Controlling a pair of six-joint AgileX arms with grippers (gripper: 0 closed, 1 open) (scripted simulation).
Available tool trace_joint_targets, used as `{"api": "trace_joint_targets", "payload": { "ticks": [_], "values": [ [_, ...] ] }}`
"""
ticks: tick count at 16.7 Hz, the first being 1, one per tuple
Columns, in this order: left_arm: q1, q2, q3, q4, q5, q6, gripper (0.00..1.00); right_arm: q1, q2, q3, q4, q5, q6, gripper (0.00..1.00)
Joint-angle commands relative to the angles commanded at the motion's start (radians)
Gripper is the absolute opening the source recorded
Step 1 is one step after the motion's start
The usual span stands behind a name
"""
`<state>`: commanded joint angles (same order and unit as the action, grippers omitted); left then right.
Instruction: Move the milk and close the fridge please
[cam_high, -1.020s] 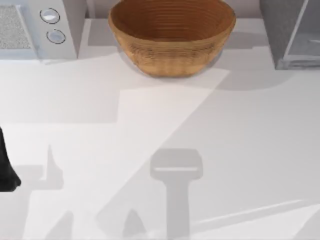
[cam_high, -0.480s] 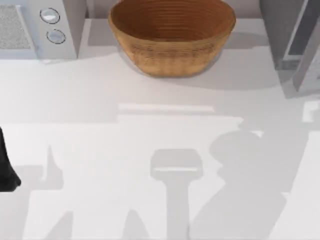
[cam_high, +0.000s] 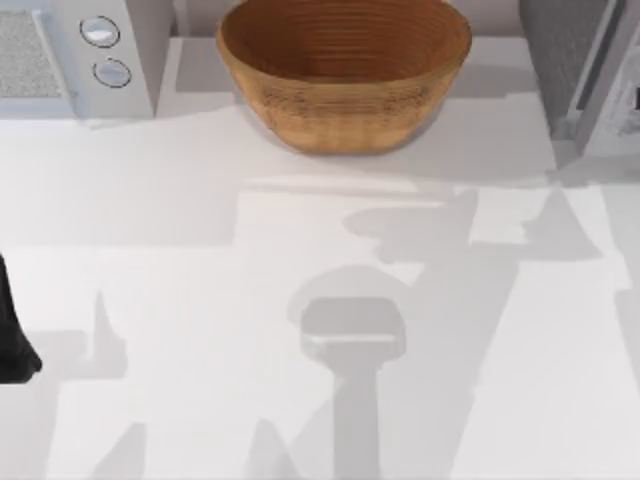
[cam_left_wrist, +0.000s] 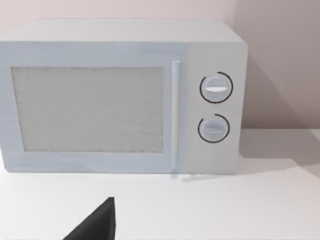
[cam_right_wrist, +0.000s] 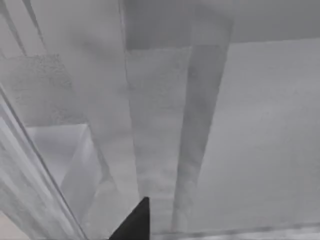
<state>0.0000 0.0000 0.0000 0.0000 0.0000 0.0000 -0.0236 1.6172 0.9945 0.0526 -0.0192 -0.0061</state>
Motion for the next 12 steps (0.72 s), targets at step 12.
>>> {"api": "trace_joint_targets", "payload": {
  "ticks": [12],
  "values": [
    [0.0, 0.0, 0.0, 0.0, 0.0, 0.0, 1.0, -0.012, 0.263, 0.347, -0.056, 0.017, -0.016, 1.0]
  ]
}}
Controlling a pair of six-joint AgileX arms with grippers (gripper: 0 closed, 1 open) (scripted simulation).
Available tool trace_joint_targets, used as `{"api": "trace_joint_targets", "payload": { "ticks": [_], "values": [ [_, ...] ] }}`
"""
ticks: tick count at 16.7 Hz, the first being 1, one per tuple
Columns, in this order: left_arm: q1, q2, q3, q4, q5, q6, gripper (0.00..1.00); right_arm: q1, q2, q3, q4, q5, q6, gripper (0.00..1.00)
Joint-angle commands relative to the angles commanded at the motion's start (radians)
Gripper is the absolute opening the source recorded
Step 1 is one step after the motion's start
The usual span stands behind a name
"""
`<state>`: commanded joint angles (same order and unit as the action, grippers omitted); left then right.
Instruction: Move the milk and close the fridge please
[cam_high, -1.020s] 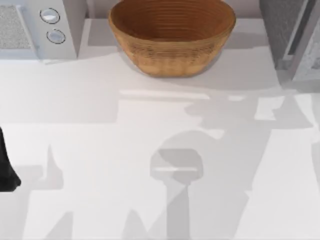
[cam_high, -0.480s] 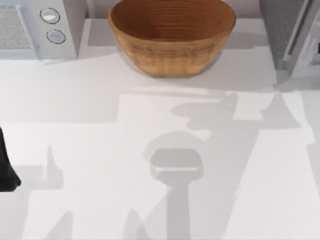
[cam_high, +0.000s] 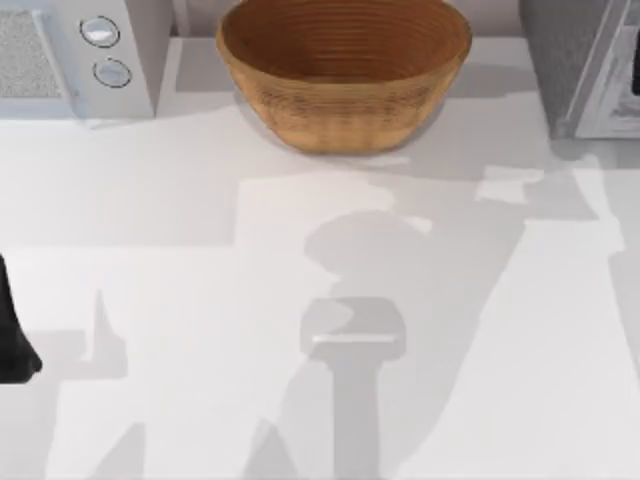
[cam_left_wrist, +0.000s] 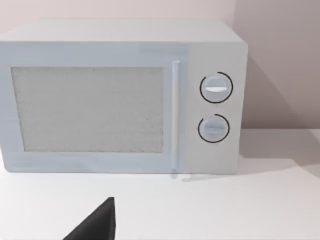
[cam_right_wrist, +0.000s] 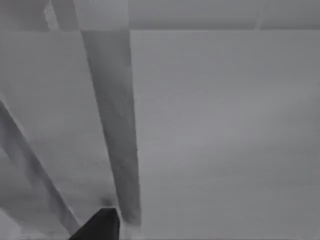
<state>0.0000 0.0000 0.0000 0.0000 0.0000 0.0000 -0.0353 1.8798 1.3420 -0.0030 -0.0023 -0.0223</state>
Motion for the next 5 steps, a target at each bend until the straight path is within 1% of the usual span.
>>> {"api": "trace_joint_targets", "payload": {
  "ticks": [3, 5],
  "values": [
    [0.0, 0.0, 0.0, 0.0, 0.0, 0.0, 1.0, 0.0, 0.086, 0.086, -0.031, -0.005, 0.011, 1.0],
    [0.0, 0.0, 0.0, 0.0, 0.0, 0.0, 1.0, 0.0, 0.103, 0.101, -0.038, -0.006, 0.014, 1.0]
  ]
}}
